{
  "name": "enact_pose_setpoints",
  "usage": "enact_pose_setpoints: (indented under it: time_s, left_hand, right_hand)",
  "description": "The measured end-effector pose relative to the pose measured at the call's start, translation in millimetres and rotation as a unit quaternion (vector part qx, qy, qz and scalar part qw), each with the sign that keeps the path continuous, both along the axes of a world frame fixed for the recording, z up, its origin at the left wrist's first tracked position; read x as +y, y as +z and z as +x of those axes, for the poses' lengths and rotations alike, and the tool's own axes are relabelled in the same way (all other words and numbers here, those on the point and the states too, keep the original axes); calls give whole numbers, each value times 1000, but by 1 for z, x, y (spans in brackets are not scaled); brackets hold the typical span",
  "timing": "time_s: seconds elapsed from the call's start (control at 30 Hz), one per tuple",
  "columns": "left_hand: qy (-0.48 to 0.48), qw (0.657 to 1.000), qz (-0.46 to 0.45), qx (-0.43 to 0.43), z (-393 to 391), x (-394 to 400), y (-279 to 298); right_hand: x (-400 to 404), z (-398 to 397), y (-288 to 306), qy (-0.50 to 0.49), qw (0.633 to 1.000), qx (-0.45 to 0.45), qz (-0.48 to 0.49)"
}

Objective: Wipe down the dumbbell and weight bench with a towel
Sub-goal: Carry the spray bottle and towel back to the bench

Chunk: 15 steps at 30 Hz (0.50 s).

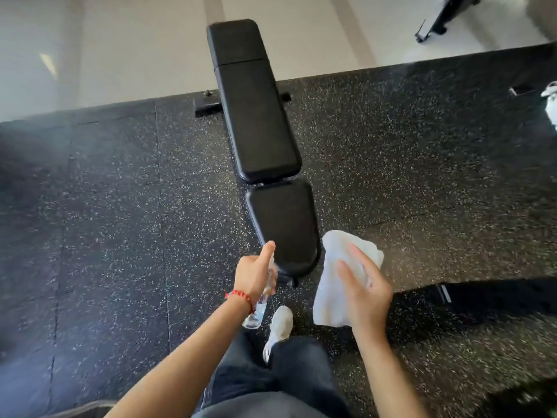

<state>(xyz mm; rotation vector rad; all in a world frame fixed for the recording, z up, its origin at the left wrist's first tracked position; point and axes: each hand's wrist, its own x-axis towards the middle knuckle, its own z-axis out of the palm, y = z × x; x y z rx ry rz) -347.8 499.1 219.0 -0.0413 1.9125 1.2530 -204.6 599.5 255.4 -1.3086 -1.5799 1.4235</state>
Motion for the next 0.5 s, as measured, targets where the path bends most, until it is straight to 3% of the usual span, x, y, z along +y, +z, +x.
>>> enact_pose_setpoints:
  time_s: [0.27,0.5]
  left_hand:
    - [48,998,-49,3,-13,17,-25]
    - [56,995,-69,-44,-31,19,-42]
  right_hand:
    - [28,-18,-8,11,1000,-17,-17]
    - [39,-39,-14,20,999,-27,-40]
